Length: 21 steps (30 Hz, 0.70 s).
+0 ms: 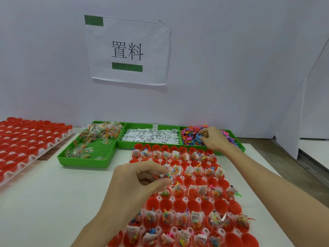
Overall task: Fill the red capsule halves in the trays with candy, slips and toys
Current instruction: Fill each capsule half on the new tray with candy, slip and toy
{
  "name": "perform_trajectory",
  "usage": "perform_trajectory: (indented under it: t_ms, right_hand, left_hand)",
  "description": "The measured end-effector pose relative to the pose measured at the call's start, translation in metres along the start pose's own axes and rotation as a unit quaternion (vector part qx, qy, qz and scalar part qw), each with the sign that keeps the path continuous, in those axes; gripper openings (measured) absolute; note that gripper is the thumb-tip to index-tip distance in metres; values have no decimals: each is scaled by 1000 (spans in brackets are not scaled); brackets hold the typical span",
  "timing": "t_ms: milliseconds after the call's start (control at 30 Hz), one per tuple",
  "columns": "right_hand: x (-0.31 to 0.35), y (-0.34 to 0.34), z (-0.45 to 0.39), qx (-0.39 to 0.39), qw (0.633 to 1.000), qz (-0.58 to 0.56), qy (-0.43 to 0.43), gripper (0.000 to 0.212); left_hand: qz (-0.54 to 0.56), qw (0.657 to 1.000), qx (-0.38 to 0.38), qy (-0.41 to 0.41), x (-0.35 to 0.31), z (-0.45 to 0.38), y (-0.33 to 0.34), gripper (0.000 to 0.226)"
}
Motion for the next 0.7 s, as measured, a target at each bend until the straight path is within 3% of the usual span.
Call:
perform_trajectory:
  t_ms: [233,367,500,700]
  right_hand:
    - [10,-23,36,-73,987,-135,-49,22]
    - [40,-16,95,-24,966,-230,-119,17]
    - [81,11,171,57,944,-242,-216,10]
    - [83,29,228,36,942,-245,-228,10]
  left_hand:
    - [23,1000,13,-11,10,-3,-1,17]
    - [17,999,34,-3,9,-4,5,20]
    - [29,999,42,10,4,-3,14,19]
    - [-15,998,51,44,-8,3,31,16]
Point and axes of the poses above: each hand's wrist, its own z-axis away from the middle knuckle, its own y-axis out of the palm, x = y × z, the point moved 9 cm from there along -z, towards the middle knuckle, and after that the axes turned 15 degrees about x, right-handed, at the moved point
